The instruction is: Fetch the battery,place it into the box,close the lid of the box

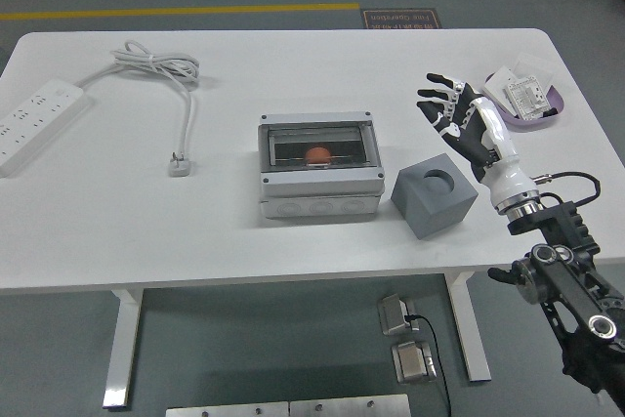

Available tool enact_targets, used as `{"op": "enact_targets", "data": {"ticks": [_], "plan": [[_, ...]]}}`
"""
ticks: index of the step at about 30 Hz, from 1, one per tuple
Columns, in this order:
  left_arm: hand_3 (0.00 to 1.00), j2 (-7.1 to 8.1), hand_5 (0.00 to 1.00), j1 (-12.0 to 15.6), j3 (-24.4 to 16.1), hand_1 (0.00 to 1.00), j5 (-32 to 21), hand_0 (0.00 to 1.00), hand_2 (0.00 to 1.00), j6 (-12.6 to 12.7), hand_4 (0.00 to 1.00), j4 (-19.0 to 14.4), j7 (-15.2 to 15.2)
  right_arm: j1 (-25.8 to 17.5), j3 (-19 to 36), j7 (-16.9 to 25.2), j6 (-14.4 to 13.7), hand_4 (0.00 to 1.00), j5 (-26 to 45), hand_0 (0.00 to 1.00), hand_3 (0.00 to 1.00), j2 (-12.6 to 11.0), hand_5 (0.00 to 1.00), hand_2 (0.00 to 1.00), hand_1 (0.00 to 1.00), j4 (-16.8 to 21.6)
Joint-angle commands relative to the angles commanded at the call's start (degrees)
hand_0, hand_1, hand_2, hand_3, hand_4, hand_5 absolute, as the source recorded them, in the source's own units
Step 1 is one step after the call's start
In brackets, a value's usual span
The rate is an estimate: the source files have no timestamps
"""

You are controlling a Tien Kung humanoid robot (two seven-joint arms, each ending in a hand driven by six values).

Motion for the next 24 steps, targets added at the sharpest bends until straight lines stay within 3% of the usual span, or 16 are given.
{"op": "enact_targets", "data": {"ticks": [5,6,11,17,18,24], "plan": [[0.782,-0.06,0.488,0.01,-0.07,0.741,0.05,0.730,0.719,-0.03,0.822,0.00,0.00,-0.69,0.72,-0.89,4.47,0.915,10.31,0.668,0.712,0.17,0.772,0.666,0.634,4.18],[0.782,-0.07,0.489,0.01,-0.10,0.741,0.06,0.731,0.719,-0.03,0.822,0.00,0.00,-0.90,0.70,-1.40,5.48,0.921,13.27,0.667,0.712,0.11,0.820,0.676,0.638,4.96],[0.782,0.05,0.489,0.04,-0.20,0.741,0.37,0.731,0.719,-0.19,0.822,0.00,0.02,-1.70,0.99,-3.63,8.30,0.921,24.27,0.667,0.712,0.18,0.820,0.676,0.638,5.94],[0.782,0.71,0.490,0.94,0.27,0.741,0.48,0.731,0.719,-0.61,0.822,0.00,0.18,-2.34,3.40,-5.17,7.63,0.920,33.98,0.663,0.714,0.48,0.831,0.676,0.644,4.64],[0.781,0.83,0.491,1.18,0.40,0.741,0.37,0.731,0.719,-0.66,0.822,0.00,0.25,-2.38,3.76,-5.22,7.50,0.946,35.21,0.731,0.757,0.49,0.873,0.708,0.668,4.43],[0.781,1.56,0.491,2.35,0.76,0.739,0.46,0.731,0.719,-1.10,0.822,0.00,0.58,-2.56,5.81,-4.65,6.57,0.944,38.59,0.762,0.757,0.51,0.884,0.713,0.675,3.51]]}}
